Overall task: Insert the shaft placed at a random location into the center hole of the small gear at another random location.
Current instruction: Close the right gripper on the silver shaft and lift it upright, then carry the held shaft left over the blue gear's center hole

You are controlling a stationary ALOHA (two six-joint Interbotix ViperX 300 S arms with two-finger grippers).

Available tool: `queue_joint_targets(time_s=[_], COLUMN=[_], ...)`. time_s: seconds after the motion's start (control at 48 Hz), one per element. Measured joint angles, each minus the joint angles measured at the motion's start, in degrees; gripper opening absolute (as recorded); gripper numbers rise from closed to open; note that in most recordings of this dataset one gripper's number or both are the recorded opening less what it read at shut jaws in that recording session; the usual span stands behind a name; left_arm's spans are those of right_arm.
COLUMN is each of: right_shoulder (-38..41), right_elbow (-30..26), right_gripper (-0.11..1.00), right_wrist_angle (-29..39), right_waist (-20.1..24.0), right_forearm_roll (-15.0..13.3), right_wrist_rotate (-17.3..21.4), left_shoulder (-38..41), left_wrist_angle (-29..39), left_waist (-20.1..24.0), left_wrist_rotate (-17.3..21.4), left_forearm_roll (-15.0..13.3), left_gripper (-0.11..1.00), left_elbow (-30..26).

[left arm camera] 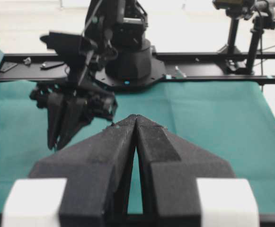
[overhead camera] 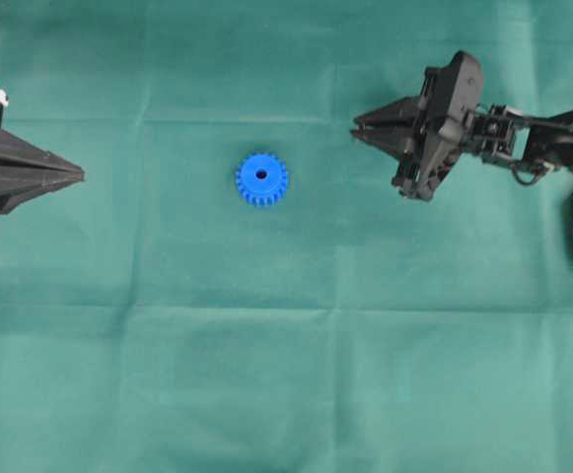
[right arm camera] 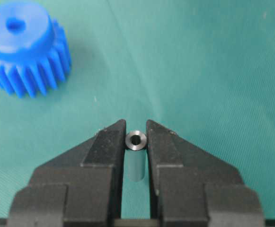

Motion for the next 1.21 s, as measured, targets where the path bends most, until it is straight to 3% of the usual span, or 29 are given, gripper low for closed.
queue_joint_targets(time_s=[0.167, 0.312, 0.708, 1.208], right_shoulder=[-7.4, -9.8, -9.5, -0.3], right_elbow=[-1.3, -1.7, -2.5, -13.6], right_gripper=[0.13, 0.13, 0.13, 0.13], right_wrist_angle=[8.1, 11.1, 11.3, 11.4], right_waist=[0.0, 0.0, 0.3, 6.4], right_forearm_roll=[-0.3, -0.5, -0.5, -0.5], right_wrist_rotate=[0.0, -0.1, -0.2, -0.2], left_shoulder=[0.0, 0.0, 0.0, 0.0], left_wrist_angle=[0.0, 0.4, 0.5, 0.5], left_waist=[0.0, 0.0, 0.0, 0.0], left_wrist_rotate=[0.0, 0.0, 0.0, 0.1], left_forearm_roll=[0.1, 0.0, 0.0, 0.0], left_gripper=[0.0, 0.0, 0.0, 0.0], left_elbow=[0.0, 0.0, 0.0, 0.0])
